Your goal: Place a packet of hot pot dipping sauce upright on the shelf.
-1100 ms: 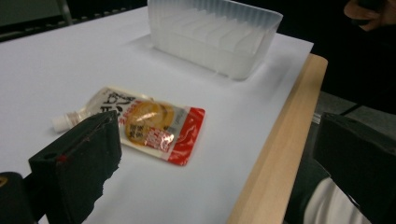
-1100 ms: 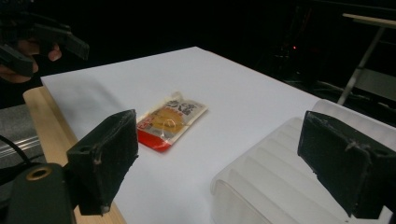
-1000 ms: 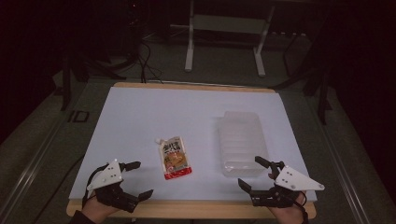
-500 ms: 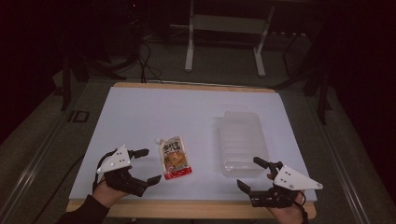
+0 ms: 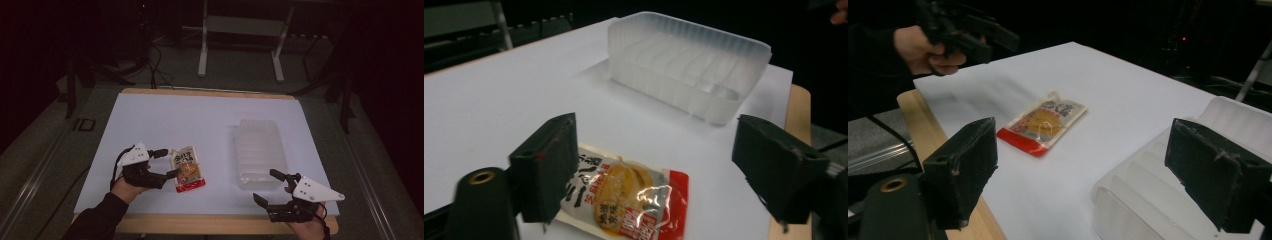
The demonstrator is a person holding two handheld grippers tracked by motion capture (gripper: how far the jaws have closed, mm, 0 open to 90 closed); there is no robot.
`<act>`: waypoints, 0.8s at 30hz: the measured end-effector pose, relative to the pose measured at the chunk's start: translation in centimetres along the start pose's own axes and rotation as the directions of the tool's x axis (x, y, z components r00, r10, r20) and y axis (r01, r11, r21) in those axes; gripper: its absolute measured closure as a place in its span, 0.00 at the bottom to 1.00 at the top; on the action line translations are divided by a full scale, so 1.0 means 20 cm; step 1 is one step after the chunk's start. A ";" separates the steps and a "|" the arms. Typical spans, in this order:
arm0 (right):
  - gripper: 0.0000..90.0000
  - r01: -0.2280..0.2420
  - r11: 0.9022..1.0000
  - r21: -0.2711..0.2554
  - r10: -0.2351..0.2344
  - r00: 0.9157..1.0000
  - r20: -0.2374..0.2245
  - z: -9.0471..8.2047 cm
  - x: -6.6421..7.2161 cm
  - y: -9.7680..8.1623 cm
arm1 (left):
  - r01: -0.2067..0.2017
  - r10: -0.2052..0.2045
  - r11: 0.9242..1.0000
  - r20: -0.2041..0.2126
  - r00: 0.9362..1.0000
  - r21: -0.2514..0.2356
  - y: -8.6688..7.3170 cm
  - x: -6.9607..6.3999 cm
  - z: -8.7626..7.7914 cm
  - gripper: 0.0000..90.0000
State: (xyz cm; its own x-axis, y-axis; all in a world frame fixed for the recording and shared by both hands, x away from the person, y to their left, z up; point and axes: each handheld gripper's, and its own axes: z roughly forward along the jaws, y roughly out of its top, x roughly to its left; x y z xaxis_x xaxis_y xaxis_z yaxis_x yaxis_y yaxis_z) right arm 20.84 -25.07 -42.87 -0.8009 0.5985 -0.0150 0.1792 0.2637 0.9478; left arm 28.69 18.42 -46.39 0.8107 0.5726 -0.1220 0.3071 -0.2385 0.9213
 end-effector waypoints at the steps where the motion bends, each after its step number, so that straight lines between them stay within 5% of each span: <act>1: 0.15 0.000 1.000 -0.001 0.000 1.000 -0.001 0.00 0.00 0.00 | 0.000 0.000 1.000 -0.006 1.000 -0.002 0.00 0.01 0.01 0.24; 12: 0.15 -0.002 1.000 -0.001 0.002 1.000 -0.004 0.00 0.00 0.00 | -0.034 0.037 0.998 -0.067 0.997 0.050 0.01 0.11 0.14 0.37; 24: 0.15 -0.005 1.000 0.008 0.005 1.000 -0.014 0.01 -0.01 -0.01 | 0.060 -0.047 0.990 -0.098 0.994 0.131 -0.03 0.26 0.29 0.37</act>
State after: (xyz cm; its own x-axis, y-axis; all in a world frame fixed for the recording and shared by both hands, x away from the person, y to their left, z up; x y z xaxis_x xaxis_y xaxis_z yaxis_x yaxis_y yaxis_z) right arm 20.97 -25.08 -43.06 -0.8079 0.5893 -0.0059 0.1879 0.2670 0.9452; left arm 35.62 17.09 -49.71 0.7424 0.6575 -0.1285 0.4180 -0.3047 0.8558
